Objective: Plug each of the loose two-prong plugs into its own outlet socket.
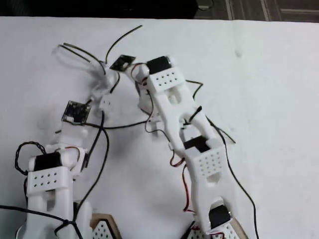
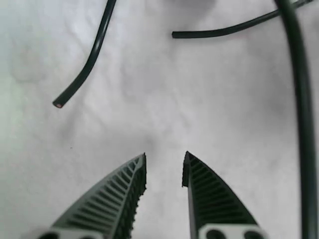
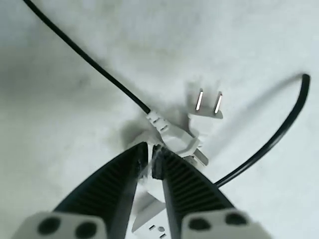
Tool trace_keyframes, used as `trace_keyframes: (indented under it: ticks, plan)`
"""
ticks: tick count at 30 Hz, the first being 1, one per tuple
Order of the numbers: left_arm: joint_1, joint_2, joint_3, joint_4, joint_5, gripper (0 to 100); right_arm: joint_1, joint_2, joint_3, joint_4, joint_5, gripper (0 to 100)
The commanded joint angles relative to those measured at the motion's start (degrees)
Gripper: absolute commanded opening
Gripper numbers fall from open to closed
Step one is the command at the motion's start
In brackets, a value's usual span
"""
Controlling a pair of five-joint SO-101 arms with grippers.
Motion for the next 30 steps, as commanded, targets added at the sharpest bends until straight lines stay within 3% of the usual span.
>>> trace_keyframes:
  ticks: [1, 6, 23, 25, 28, 30]
  plan:
    - [0.31, -0.92, -0.35, -0.44, 0.00, 13, -1.01, -3.30, -0.70, 0.31, -0.70, 3.9]
    - [0.31, -0.92, -0.35, -0.44, 0.00, 13, -0.92, 1.01, -0.53, 0.31, -0.70, 18.8]
    - [0.31, -1.10, -0.35, -0.44, 0.00, 13, -1.45, 14.02, -0.79, 1.71, -0.26, 17.2]
    - [0.31, -1.10, -0.35, -0.44, 0.00, 13, -2.24, 14.55, -0.88, 1.71, -0.26, 14.0]
    - [0.31, -1.10, -0.35, -0.44, 0.00, 13, -3.65, 14.20, -1.58, 1.71, -0.26, 0.7]
    - [0.31, -1.10, -0.26, -0.44, 0.00, 13, -4.00, 12.53, -2.73, 1.89, -0.44, 2.9]
